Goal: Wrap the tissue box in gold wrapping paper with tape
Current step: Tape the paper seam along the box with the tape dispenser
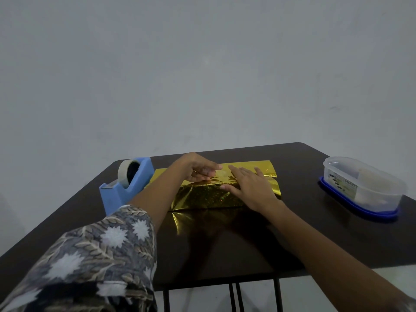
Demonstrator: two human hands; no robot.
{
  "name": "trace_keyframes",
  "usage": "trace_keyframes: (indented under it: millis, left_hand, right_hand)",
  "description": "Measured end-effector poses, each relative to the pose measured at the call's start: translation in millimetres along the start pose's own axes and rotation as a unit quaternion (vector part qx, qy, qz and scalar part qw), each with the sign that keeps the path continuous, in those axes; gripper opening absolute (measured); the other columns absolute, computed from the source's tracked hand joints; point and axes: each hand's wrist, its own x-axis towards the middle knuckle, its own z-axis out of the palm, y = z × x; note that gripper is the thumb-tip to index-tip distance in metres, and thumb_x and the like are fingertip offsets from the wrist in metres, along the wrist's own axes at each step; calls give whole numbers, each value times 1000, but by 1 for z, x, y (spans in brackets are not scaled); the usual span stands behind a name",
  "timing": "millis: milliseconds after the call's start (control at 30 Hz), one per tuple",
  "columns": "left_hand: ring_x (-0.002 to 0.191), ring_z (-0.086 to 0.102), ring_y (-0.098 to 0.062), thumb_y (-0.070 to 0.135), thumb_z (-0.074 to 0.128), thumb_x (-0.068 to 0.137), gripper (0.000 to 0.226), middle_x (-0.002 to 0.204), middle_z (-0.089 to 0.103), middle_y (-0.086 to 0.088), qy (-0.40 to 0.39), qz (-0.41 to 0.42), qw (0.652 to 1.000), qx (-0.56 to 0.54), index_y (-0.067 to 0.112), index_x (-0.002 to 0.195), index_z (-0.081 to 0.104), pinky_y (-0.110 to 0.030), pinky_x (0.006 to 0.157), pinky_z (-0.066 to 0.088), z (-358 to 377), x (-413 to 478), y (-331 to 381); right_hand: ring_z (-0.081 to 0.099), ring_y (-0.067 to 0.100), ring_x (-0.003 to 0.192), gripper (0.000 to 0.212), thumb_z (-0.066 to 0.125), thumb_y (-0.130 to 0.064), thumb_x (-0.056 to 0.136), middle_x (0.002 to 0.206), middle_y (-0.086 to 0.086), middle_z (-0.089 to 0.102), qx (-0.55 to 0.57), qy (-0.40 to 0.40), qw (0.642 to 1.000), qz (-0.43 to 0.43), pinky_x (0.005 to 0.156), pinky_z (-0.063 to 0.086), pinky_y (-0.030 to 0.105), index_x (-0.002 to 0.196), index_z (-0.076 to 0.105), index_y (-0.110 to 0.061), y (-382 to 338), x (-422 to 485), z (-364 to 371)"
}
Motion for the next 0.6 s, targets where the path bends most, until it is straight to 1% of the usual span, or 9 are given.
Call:
trace_keyframes:
  millis: [100,200,300,467,533,600]
  left_hand:
    - [66,58,-8,28,76,77,24,77,64,-1,1,-13,1000,10,10,77,59,-15,57,45,0,2,2]
    - [63,58,-7,27,76,78,24,78,63,-2,2,-22,999,28,9,79,59,-13,46,46,1,2,5]
    - [62,58,-8,26,76,78,24,77,63,-3,4,-23,999,39,9,80,59,-13,40,46,3,3,6]
    - [62,56,-8,23,76,78,22,77,61,-2,10,-18,999,48,11,77,57,-14,48,45,5,5,7]
    - [62,56,-7,22,76,78,21,76,61,-2,13,-19,998,51,11,78,57,-14,48,44,5,5,7]
    - [62,55,-7,23,76,78,22,76,61,-1,11,-25,998,52,11,78,57,-14,45,44,4,6,6]
  right_hand:
    - [29,17,140,102,-6,-74,66,148,3,39,-6,7,1000,0,116,14,42,149,19,-21,0,0,1]
    - [28,18,141,102,-5,-73,64,149,3,38,3,-1,1000,4,116,13,42,149,18,-21,-1,0,1]
    - [27,18,141,104,-6,-73,63,150,3,37,3,-5,1000,6,116,14,42,149,17,-21,-2,1,-1]
    - [28,18,141,104,-6,-74,63,149,4,37,6,-9,1000,5,116,14,42,149,17,-21,-2,1,0]
    - [28,18,141,103,-6,-74,63,149,4,38,5,-6,1000,5,116,15,42,149,18,-21,-2,1,0]
    - [29,17,140,106,-10,-75,62,149,2,38,2,-2,1000,2,115,15,43,148,23,-22,-1,1,1]
